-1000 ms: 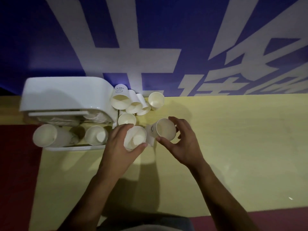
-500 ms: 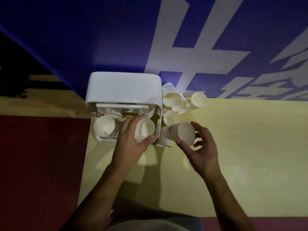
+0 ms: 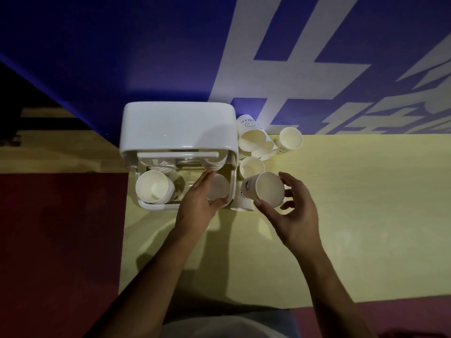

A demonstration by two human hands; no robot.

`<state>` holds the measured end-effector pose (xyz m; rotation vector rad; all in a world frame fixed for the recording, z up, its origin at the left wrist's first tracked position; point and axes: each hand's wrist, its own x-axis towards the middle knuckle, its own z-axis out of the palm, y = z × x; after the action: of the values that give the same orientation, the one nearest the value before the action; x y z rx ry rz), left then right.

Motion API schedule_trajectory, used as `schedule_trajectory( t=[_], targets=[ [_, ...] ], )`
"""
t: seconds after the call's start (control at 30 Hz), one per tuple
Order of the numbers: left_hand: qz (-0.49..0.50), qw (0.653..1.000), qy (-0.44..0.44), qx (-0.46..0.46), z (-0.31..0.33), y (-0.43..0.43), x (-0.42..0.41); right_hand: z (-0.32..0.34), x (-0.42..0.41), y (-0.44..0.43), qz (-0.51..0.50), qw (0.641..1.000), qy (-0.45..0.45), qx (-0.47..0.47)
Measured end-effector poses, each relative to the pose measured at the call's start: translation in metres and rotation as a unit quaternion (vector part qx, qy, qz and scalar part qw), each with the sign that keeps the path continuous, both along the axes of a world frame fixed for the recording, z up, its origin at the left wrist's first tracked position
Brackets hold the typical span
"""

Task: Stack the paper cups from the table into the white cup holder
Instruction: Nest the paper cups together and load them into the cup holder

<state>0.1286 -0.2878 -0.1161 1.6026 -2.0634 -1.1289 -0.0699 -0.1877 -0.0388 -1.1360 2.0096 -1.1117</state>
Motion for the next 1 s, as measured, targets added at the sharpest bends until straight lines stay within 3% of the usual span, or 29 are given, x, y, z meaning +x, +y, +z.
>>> schedule_trajectory(
  t=[0.1,0.2,0.3,0.43,0.73,1.0],
  targets=[
    [0.008,0.999,0.044,-0.006,-0.004,0.001,0.006,-0.001,0.011,-0.010,0.028,1.000,0.012,0.000],
    [0.084,0.987,0.133,0.026,0.009,0.014,0.019,-0.005,0.027,-0.022,0.065,0.998,0.008,-0.010],
    [0.175,0.966,0.165,0.095,0.024,0.022,0.023,-0.014,0.042,-0.032,0.105,0.994,0.008,-0.023],
    [0.188,0.952,0.198,0.135,0.026,0.015,0.018,-0.039,0.053,-0.047,0.153,0.988,0.034,0.006],
    [0.133,0.978,0.108,0.115,-0.001,0.009,0.020,-0.074,0.059,-0.065,0.200,0.977,0.074,0.024],
    [0.137,0.981,0.112,0.083,-0.009,0.018,0.014,-0.077,0.041,-0.072,0.288,0.954,0.048,0.068]
  ],
)
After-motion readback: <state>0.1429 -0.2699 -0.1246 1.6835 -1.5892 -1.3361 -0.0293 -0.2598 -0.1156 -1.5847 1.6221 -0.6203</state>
